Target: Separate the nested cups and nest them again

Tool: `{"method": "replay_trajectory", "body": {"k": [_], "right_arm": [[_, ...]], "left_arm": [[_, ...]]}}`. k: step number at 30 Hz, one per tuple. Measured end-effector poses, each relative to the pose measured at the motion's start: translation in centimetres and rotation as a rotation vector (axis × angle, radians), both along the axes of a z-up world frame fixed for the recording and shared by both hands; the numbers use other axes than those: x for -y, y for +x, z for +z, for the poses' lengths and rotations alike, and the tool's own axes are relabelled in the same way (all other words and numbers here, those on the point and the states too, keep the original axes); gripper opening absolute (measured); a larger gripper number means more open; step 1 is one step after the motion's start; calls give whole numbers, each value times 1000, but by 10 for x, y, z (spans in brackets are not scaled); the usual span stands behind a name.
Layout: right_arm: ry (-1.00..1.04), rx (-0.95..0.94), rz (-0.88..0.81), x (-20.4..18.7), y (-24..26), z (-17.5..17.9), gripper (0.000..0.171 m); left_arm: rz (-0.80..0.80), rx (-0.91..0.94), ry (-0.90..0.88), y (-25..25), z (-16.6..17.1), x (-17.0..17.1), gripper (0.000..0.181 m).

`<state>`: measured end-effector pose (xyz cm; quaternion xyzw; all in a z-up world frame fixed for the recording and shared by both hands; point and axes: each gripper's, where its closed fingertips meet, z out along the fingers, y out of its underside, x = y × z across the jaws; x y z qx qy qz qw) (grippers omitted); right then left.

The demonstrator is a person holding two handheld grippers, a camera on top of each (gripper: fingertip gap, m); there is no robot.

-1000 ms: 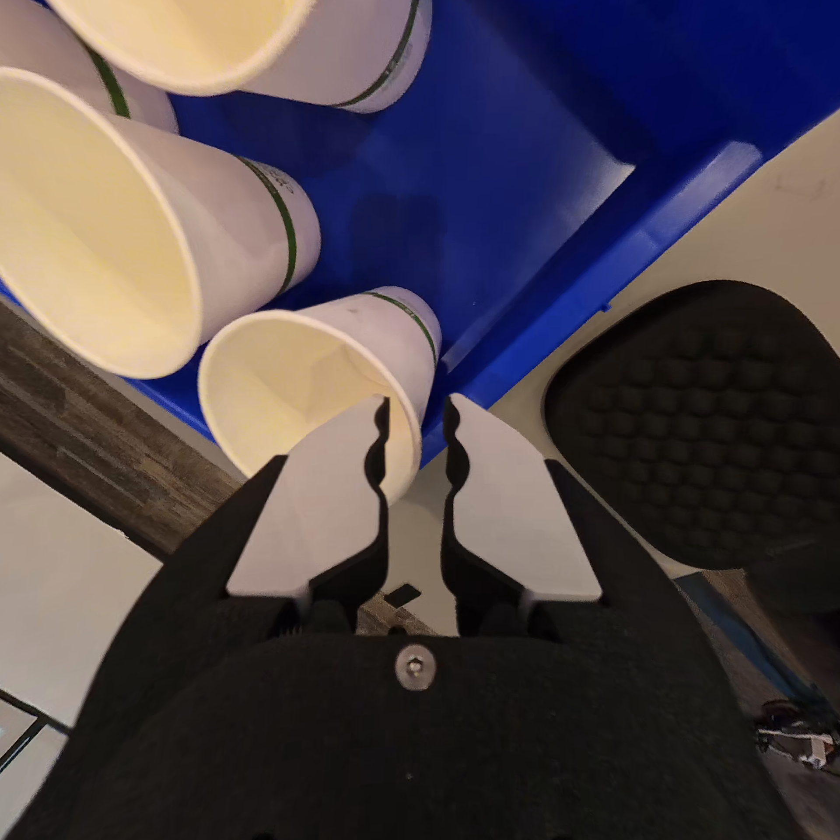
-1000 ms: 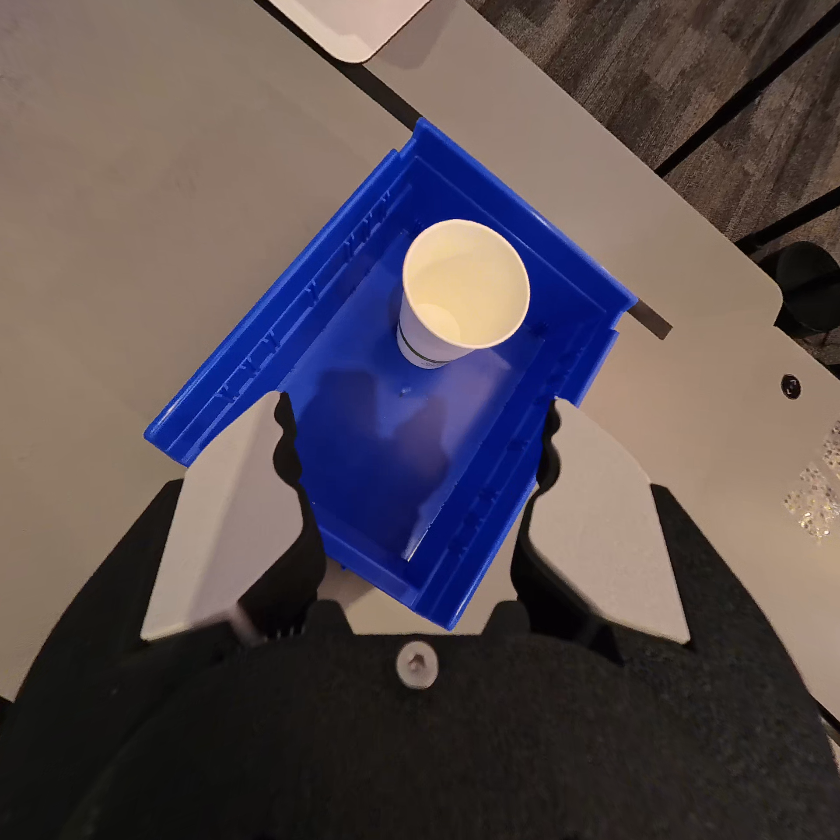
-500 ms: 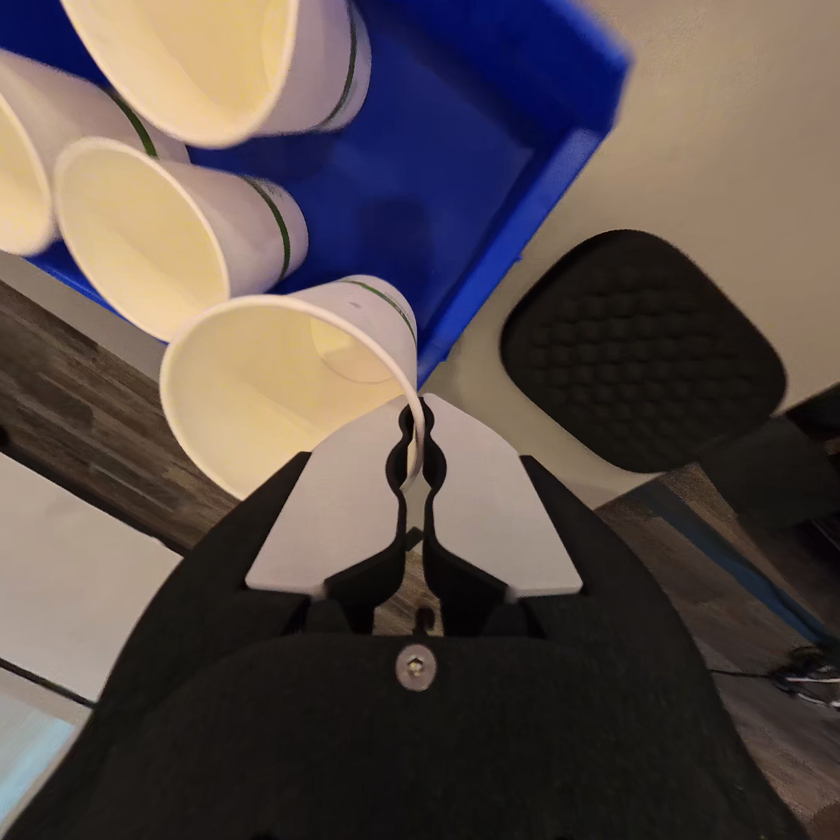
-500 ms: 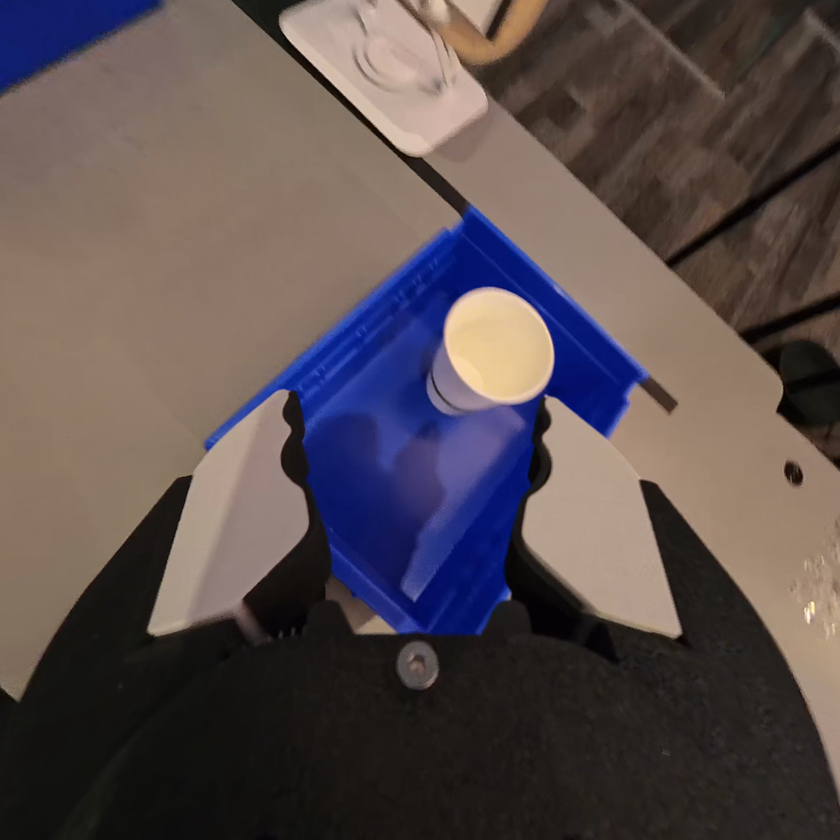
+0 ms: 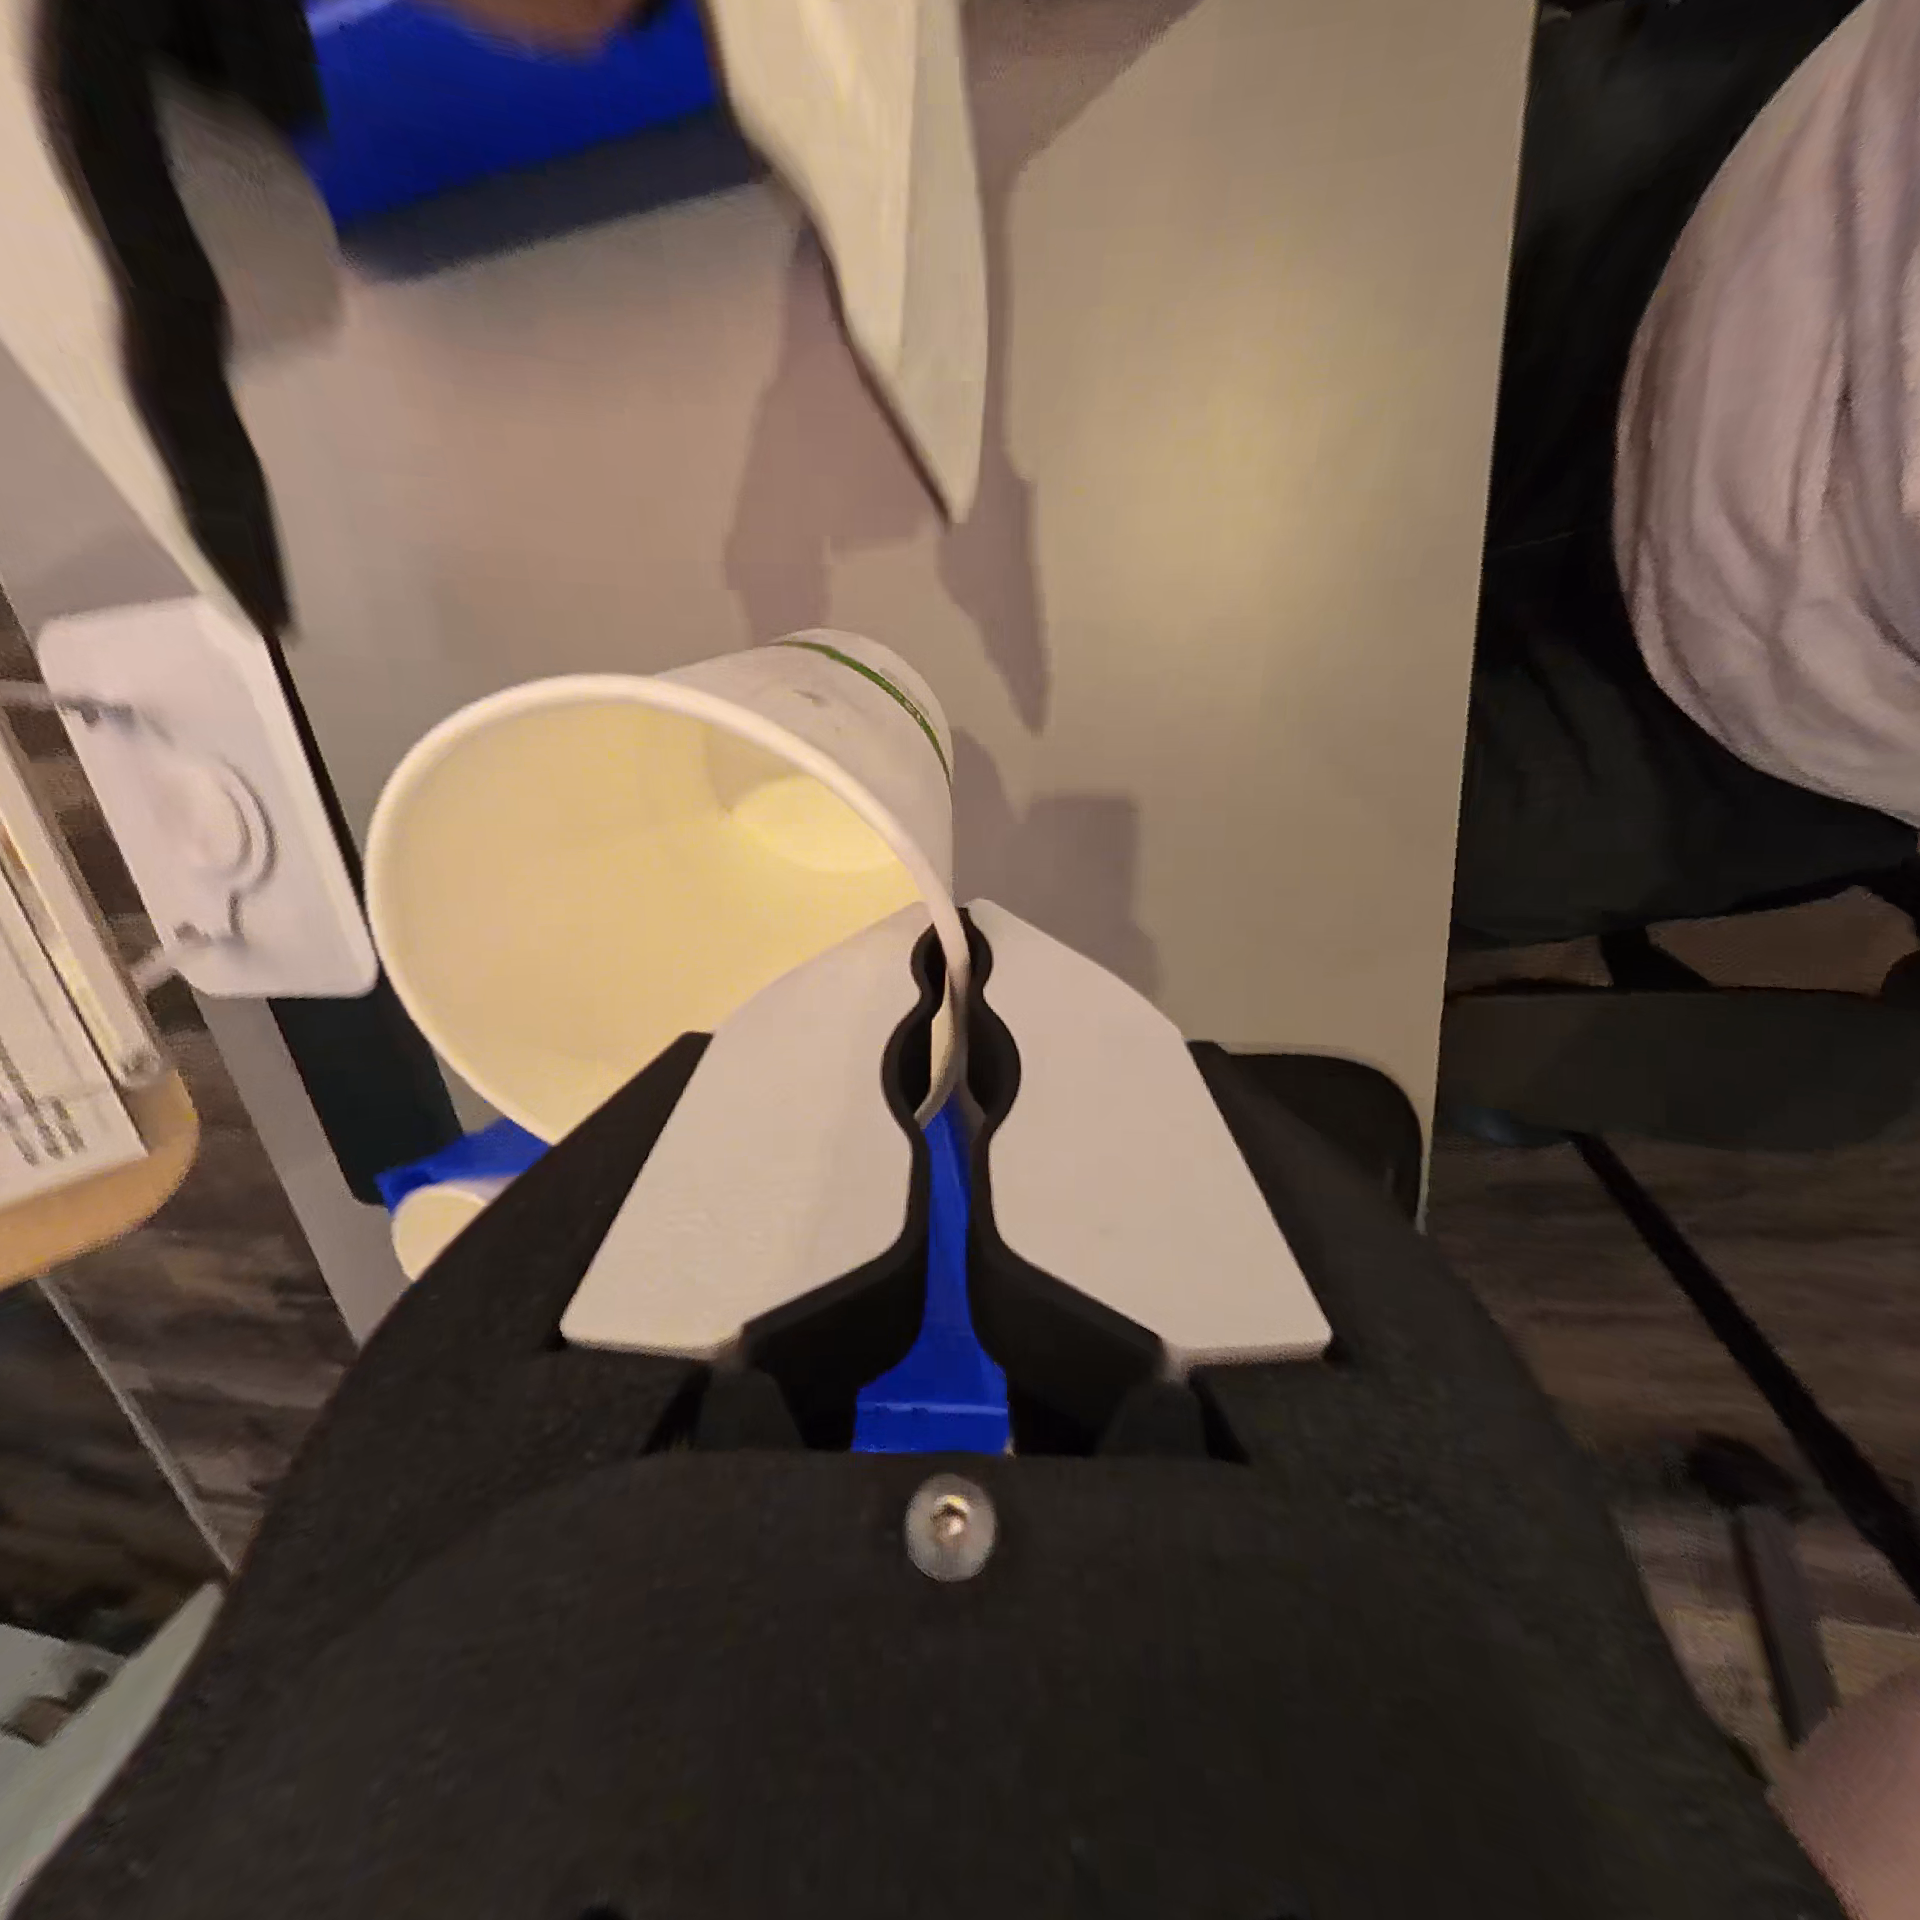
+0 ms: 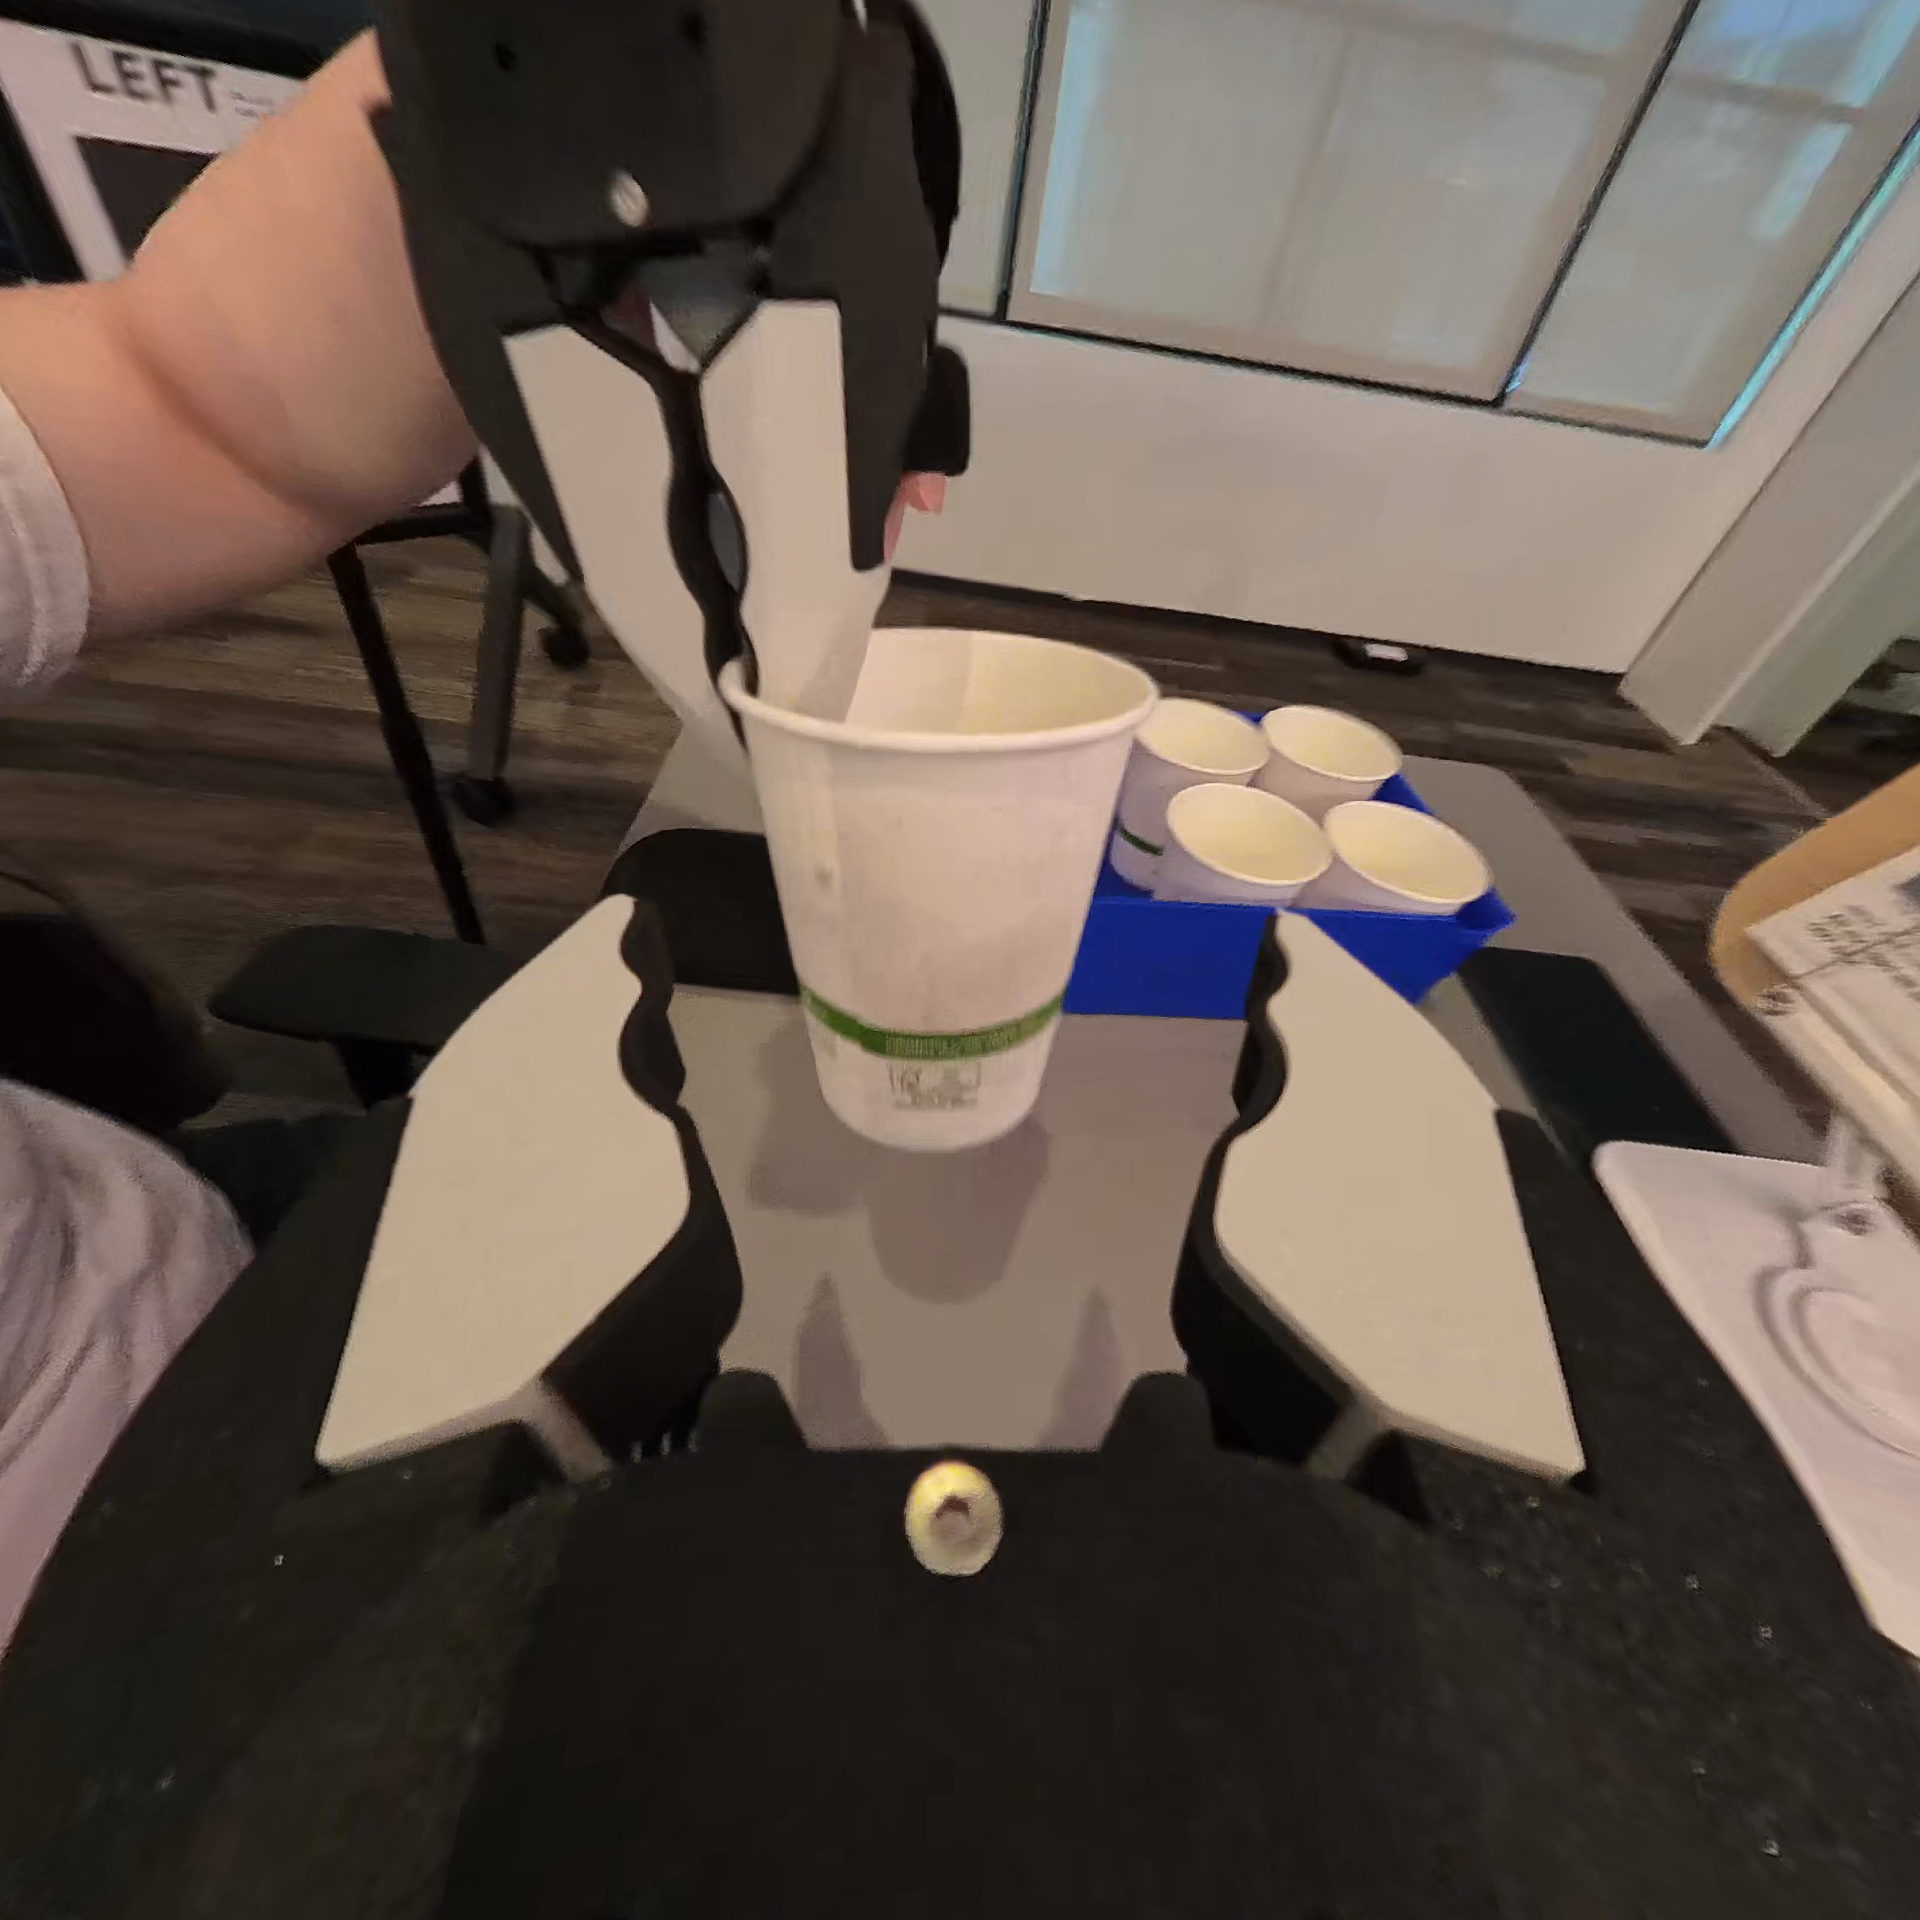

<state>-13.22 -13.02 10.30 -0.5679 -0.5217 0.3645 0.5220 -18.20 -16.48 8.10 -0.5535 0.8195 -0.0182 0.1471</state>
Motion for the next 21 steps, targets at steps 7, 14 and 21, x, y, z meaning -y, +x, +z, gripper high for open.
{"method": "replay_trajectory", "body": {"k": [7,14,21], "right_arm": [[-117,1,173,11,-17,-21,99],[-128,22,243,20,-15,-26,94],[-120,54,250,19,-17,-32,87]], "left_arm": [[-110,-37,15,27,-4,19,1],[-132,-42,27,32,-5,21,1],[-78,15,53,37,-2,17,23]]}}
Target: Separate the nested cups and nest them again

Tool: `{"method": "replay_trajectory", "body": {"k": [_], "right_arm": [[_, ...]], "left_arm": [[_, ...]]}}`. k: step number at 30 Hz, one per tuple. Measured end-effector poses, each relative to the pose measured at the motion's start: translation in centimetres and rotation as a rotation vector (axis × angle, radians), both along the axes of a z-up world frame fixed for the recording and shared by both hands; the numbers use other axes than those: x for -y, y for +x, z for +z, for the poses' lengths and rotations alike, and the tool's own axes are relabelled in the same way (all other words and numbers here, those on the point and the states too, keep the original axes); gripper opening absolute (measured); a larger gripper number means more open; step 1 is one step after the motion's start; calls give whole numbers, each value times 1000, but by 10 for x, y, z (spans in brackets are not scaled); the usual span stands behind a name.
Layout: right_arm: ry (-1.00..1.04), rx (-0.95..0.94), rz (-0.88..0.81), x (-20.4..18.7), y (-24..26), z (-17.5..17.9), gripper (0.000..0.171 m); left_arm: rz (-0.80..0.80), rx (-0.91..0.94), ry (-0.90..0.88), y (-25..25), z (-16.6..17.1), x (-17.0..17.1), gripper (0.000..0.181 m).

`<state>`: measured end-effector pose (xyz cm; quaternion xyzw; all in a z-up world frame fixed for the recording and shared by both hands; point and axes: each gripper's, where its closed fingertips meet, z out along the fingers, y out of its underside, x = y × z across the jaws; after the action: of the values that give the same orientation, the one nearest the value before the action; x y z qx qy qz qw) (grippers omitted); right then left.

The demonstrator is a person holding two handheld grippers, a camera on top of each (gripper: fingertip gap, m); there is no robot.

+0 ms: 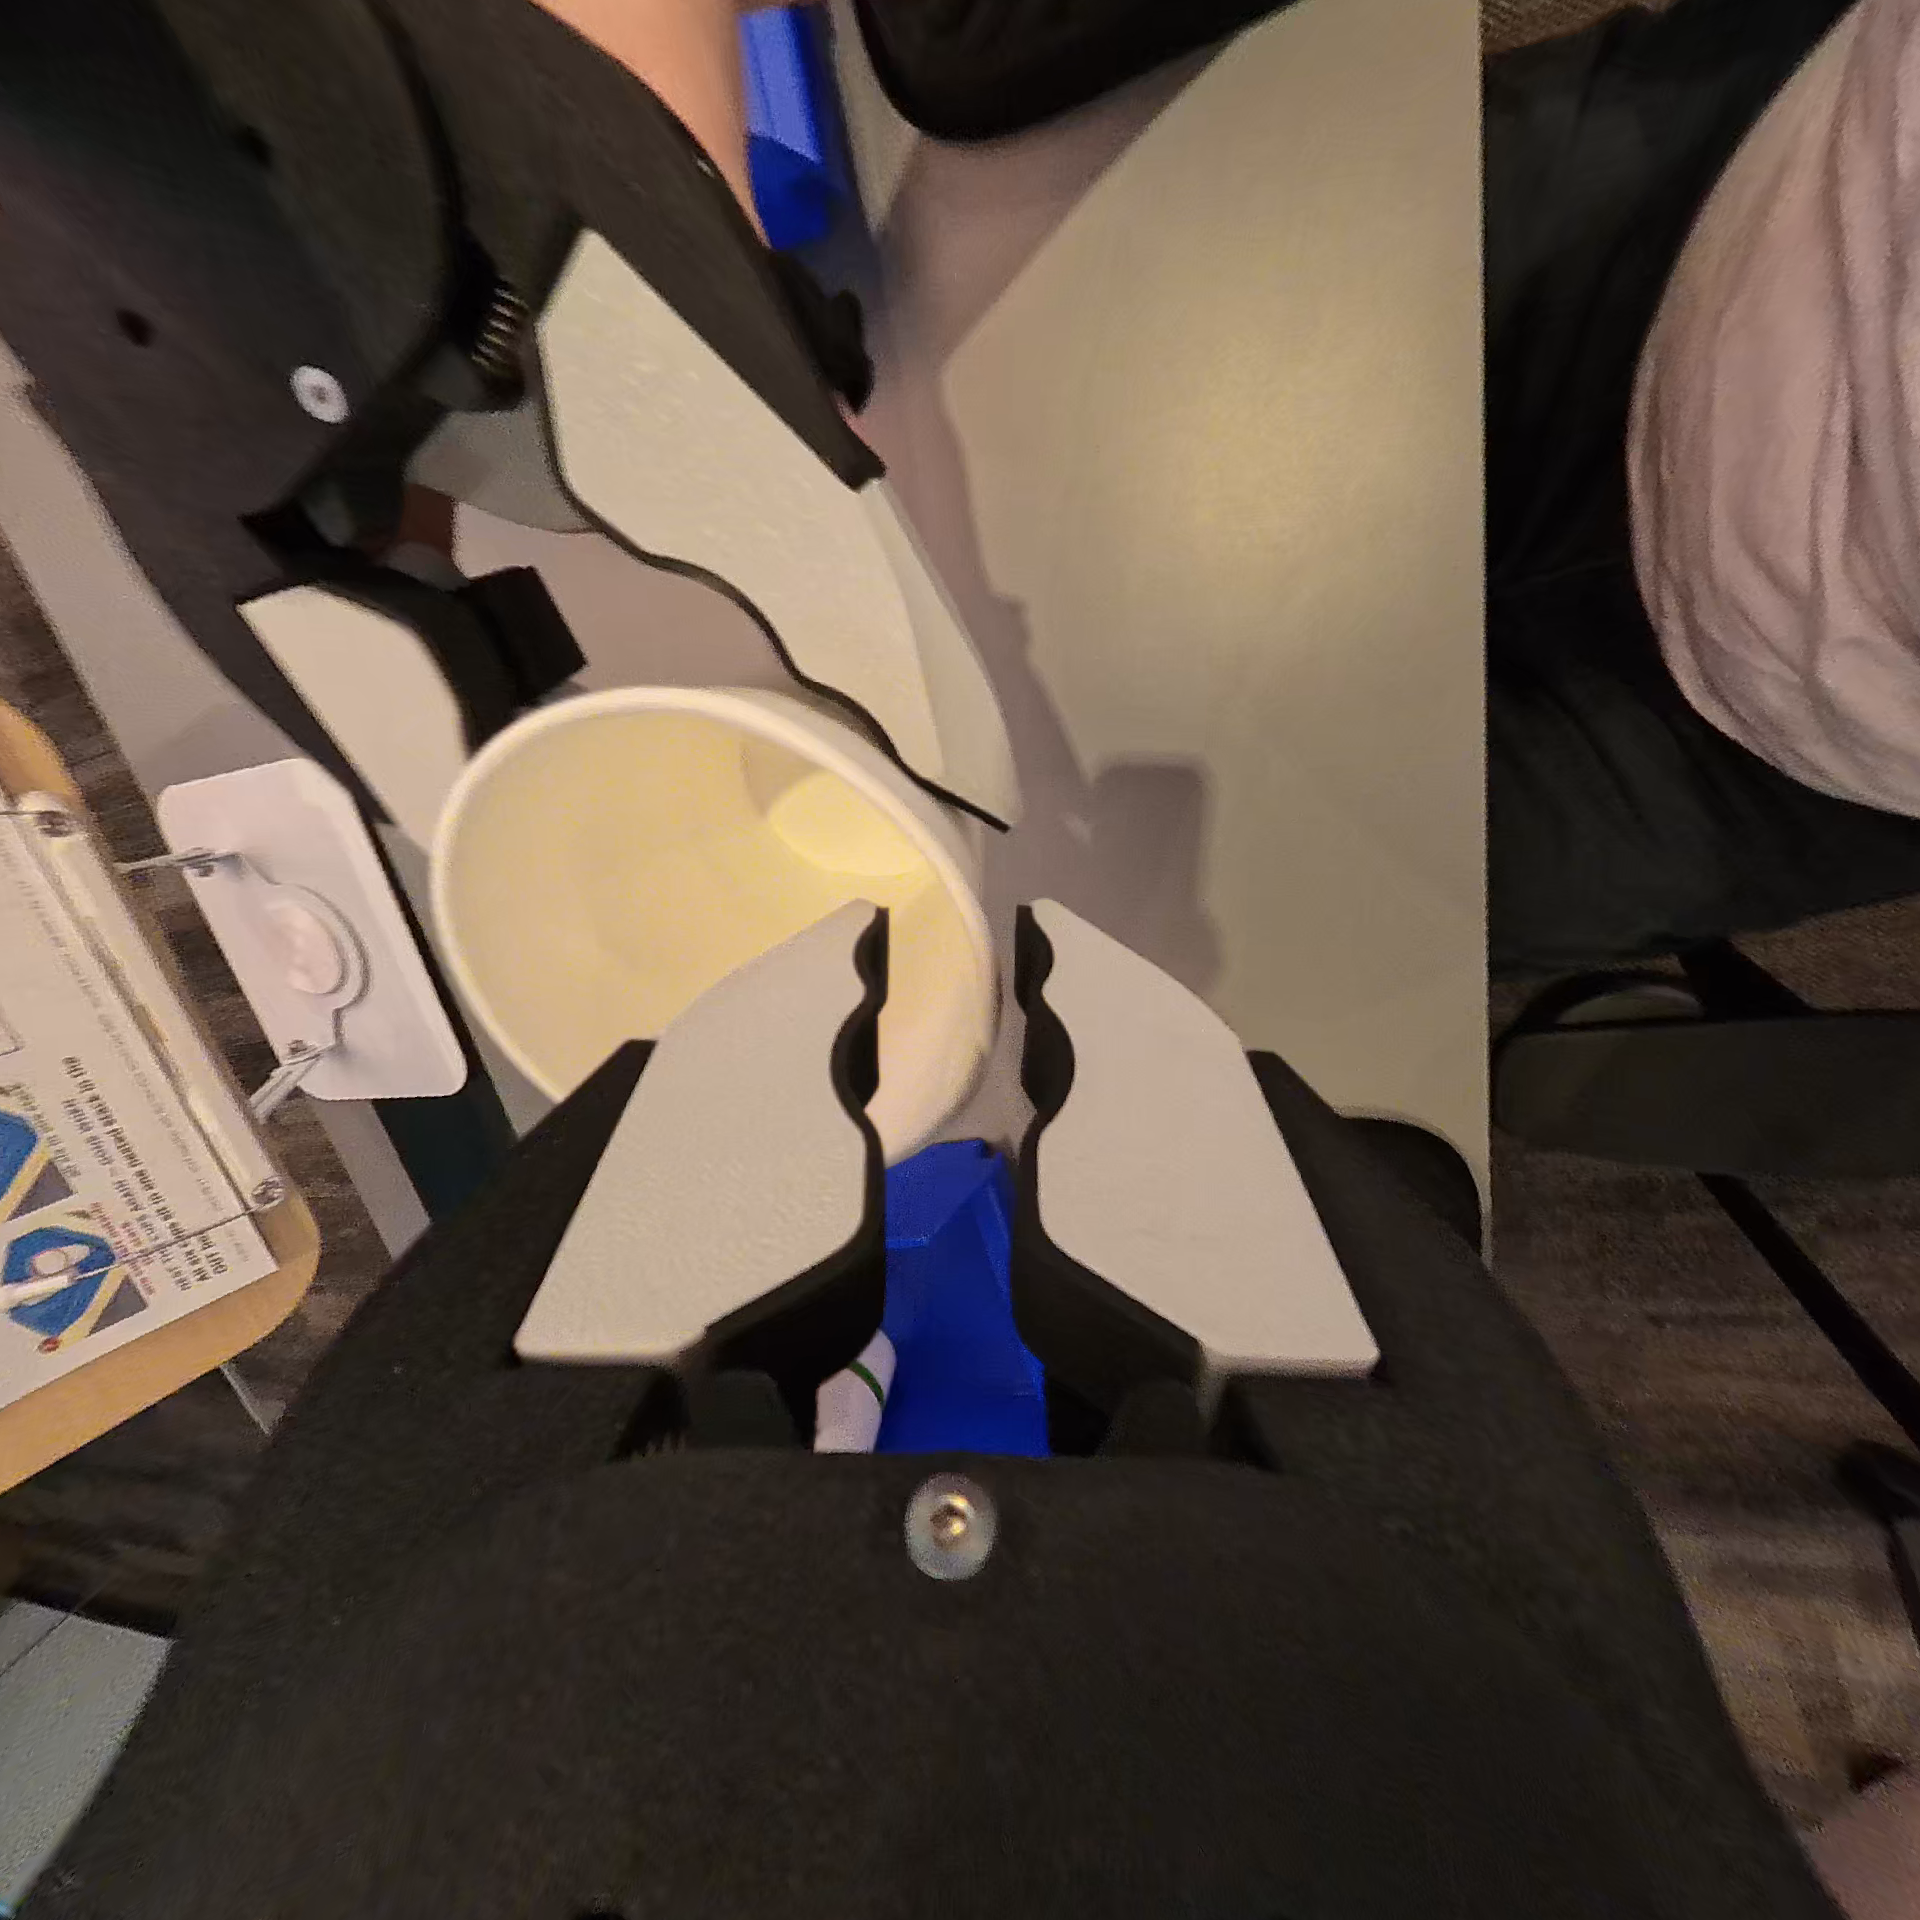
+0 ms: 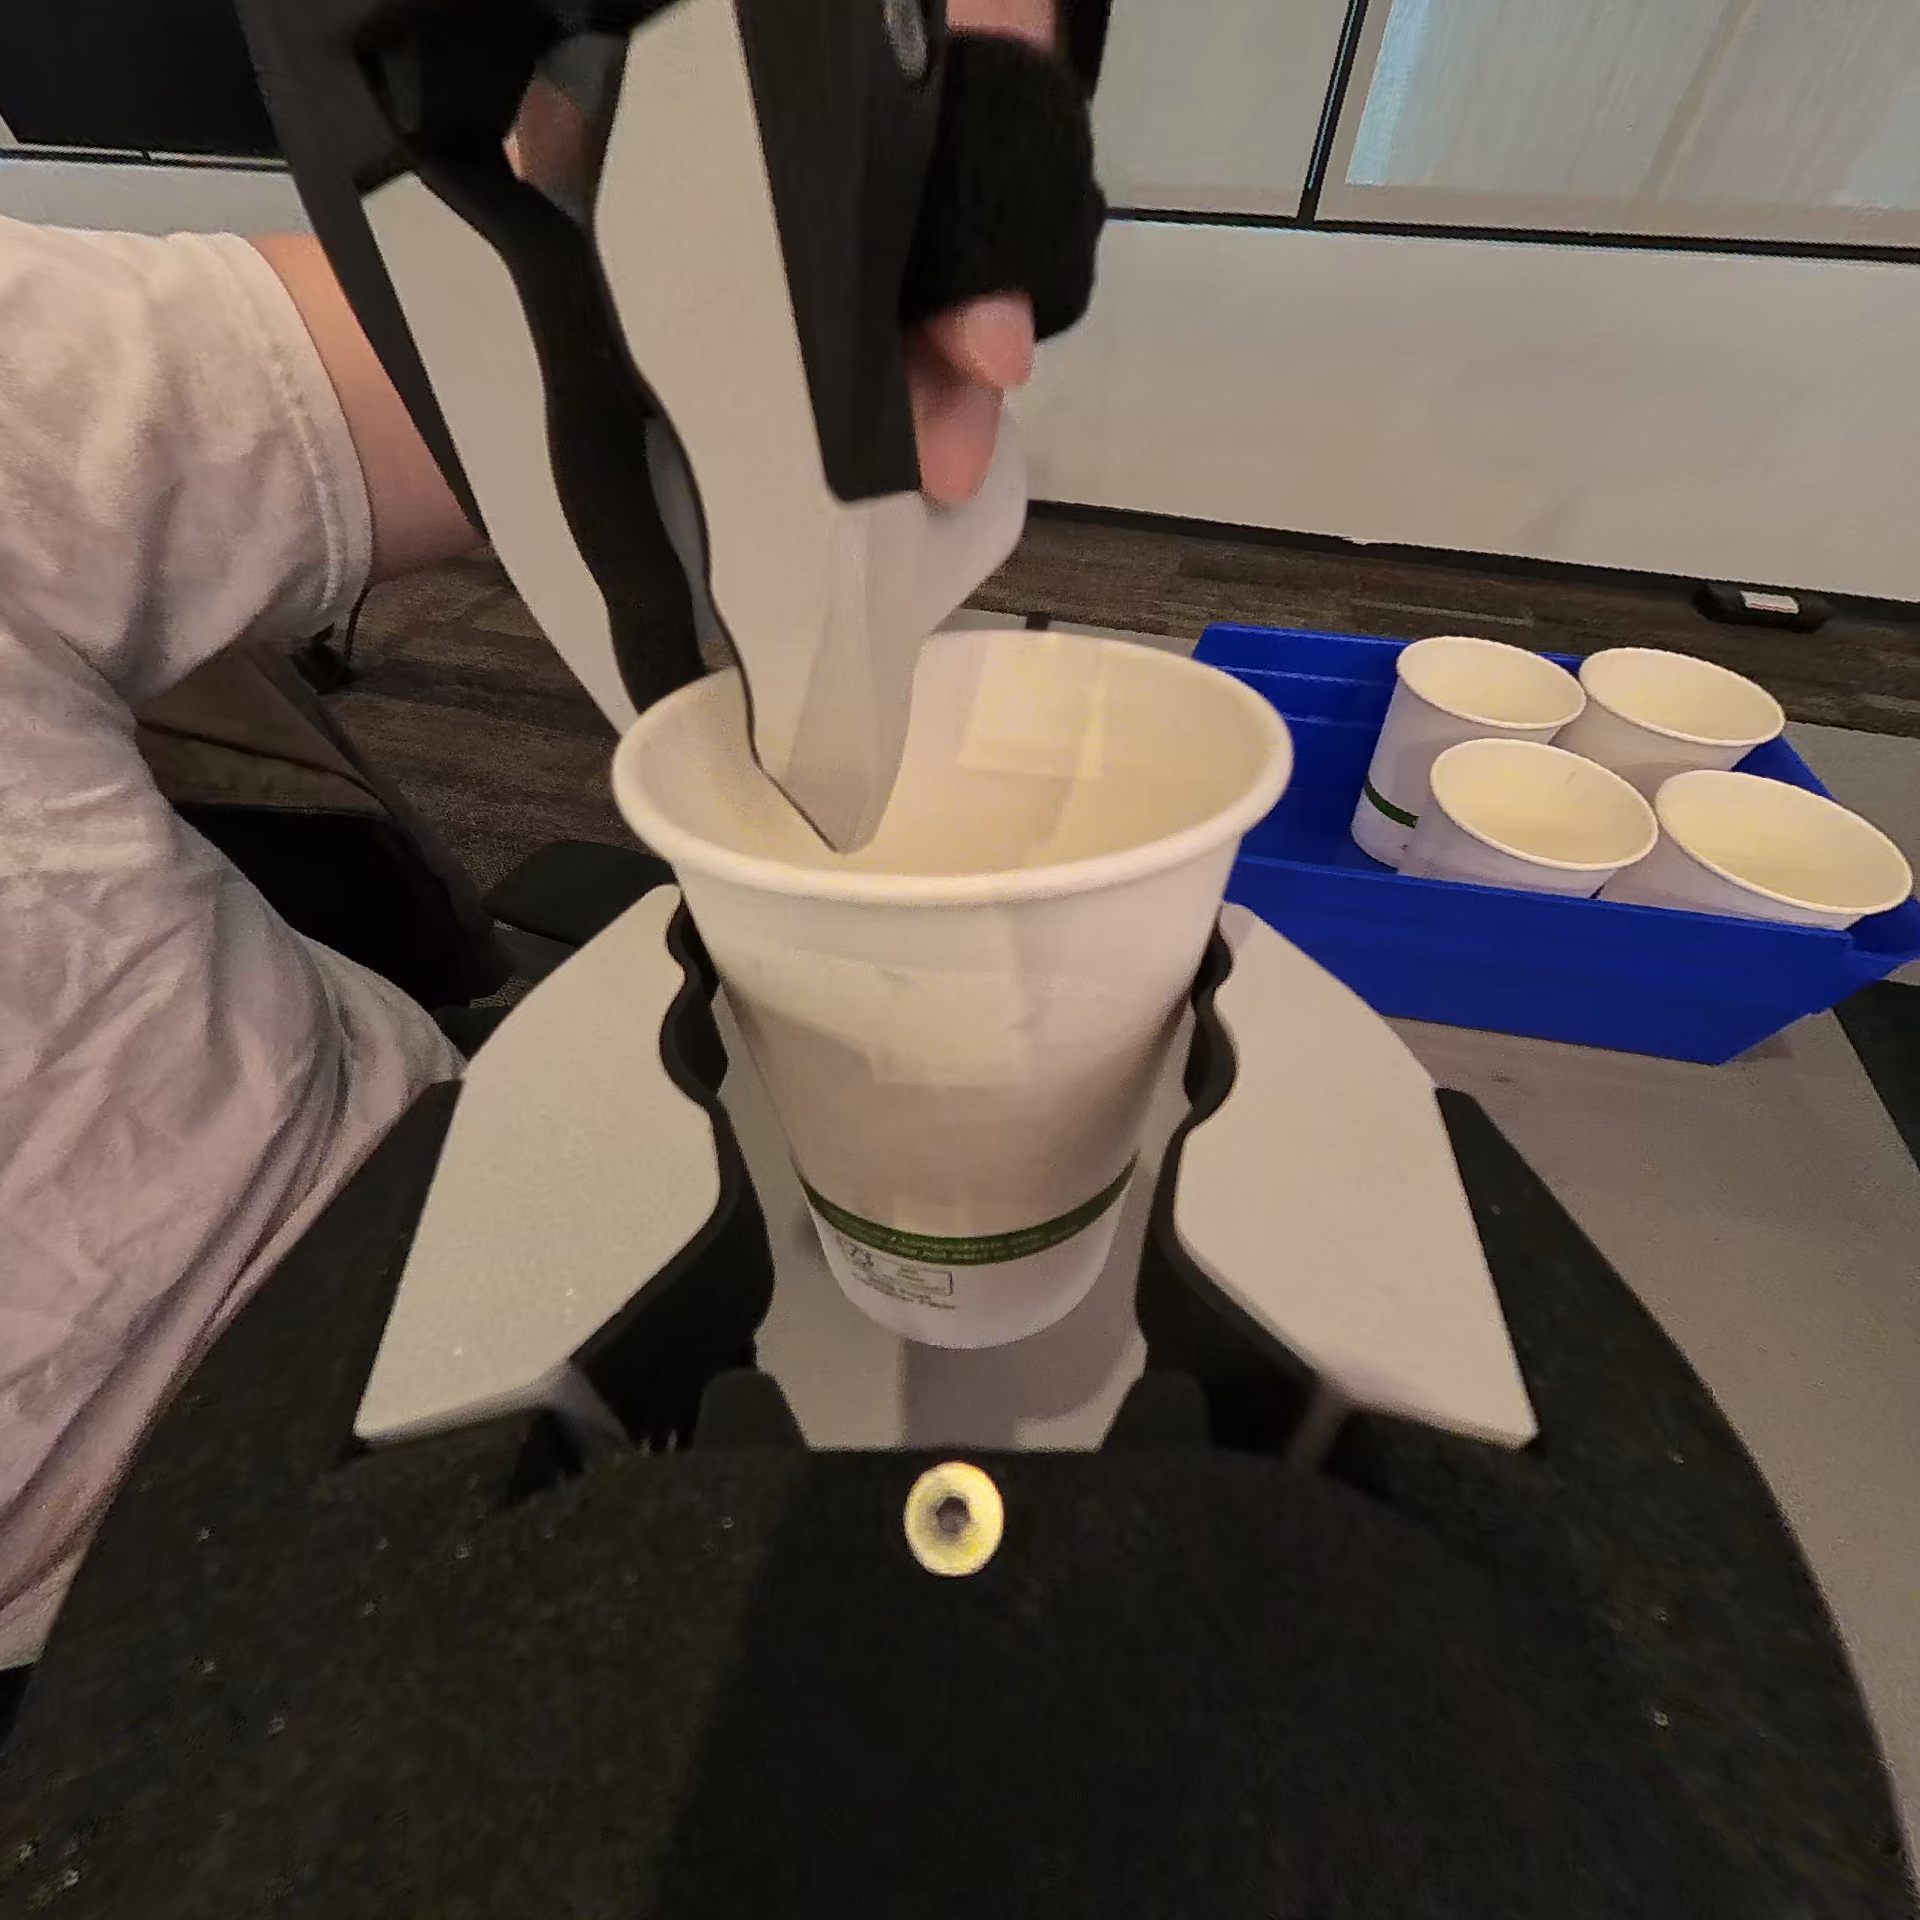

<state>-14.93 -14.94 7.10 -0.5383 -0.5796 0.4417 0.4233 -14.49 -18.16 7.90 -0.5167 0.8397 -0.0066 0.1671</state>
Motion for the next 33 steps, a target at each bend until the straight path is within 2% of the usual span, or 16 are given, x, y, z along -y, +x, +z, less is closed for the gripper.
{"method": "replay_trajectory", "body": {"k": [3,6,8,11,13,16,20,29,33], "right_arm": [[-1,14,-47,-11,9,0,87],[49,21,-186,-36,52,11,87],[93,-45,-418,-71,109,30,87],[139,-141,-921,-132,229,38,87],[129,-206,-1089,-151,286,25,87],[54,-171,-1222,-173,328,-17,87],[-23,-103,-1221,-183,334,-53,87],[-129,86,-1146,-178,326,-88,89],[-148,172,-1175,-176,332,-95,91]], "left_arm": [[19,111,32,6,18,-4,33],[59,228,85,4,41,-12,47],[81,263,107,-5,48,-15,46],[115,241,119,-23,42,-18,45],[128,212,123,-31,35,-19,45],[131,177,141,-36,25,-20,44],[123,142,114,-36,16,-16,37],[119,142,87,-31,11,-18,39],[121,143,86,-30,12,-19,39]]}}
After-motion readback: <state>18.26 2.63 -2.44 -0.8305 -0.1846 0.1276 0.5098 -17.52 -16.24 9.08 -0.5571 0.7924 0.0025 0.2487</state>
